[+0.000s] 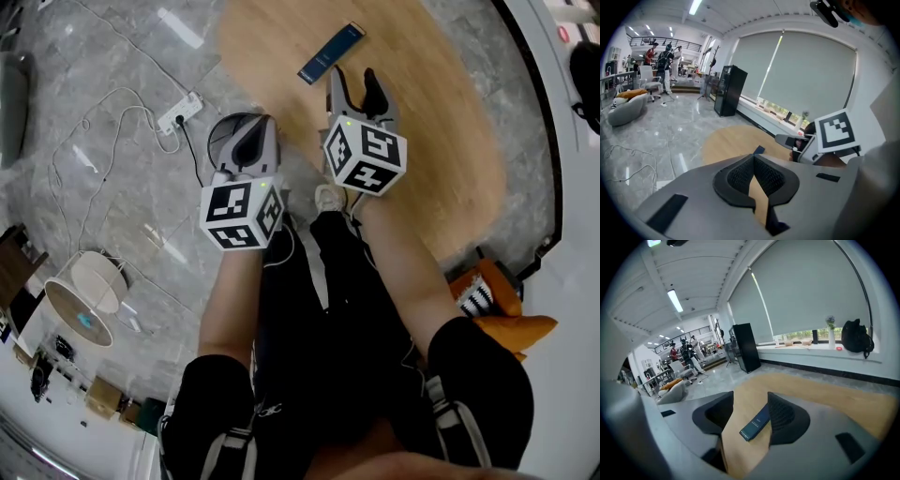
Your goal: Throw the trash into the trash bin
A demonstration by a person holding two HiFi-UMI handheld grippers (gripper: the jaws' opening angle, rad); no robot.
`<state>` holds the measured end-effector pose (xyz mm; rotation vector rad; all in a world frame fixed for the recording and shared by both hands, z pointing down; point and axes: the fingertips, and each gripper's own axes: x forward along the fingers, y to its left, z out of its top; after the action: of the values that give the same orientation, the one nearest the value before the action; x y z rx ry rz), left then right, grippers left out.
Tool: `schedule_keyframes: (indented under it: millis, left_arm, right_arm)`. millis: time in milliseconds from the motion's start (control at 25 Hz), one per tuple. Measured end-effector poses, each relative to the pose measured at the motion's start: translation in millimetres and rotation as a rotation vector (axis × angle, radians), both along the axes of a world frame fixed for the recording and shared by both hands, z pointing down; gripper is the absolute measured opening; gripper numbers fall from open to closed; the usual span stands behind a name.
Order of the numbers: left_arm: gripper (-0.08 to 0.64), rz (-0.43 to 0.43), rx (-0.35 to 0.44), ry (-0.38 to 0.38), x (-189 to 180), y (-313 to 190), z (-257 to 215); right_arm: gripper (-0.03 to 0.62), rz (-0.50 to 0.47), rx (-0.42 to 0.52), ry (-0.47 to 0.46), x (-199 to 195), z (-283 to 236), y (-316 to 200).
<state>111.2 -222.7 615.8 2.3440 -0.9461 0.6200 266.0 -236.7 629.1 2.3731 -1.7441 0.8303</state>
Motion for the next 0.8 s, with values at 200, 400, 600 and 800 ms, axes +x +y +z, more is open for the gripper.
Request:
schedule_keyframes:
  millis: [200, 400, 600, 800]
  left_arm:
    - [0.012, -0.014, -0.013, -0.012, -17, 1, 11]
    - [0.012, -0.028, -0.024, -0.036, -40, -5, 22]
    - [0.012, -0.061, -0.045, -0.059, -69, -4, 35]
    - [0.012, -0.084, -0.06, -0.079, -93, -7, 44]
  right_arm:
    - [0.201, 0.075, -0.095, -0.132, 11, 50, -24]
    - [0.209, 0.111, -0.209, -0.088, 22, 94, -59]
    - [0.232, 0.178, -0.351, -0.055, 31, 138, -72]
    - [0.247, 0.175, -0.416, -0.059, 39, 170, -76]
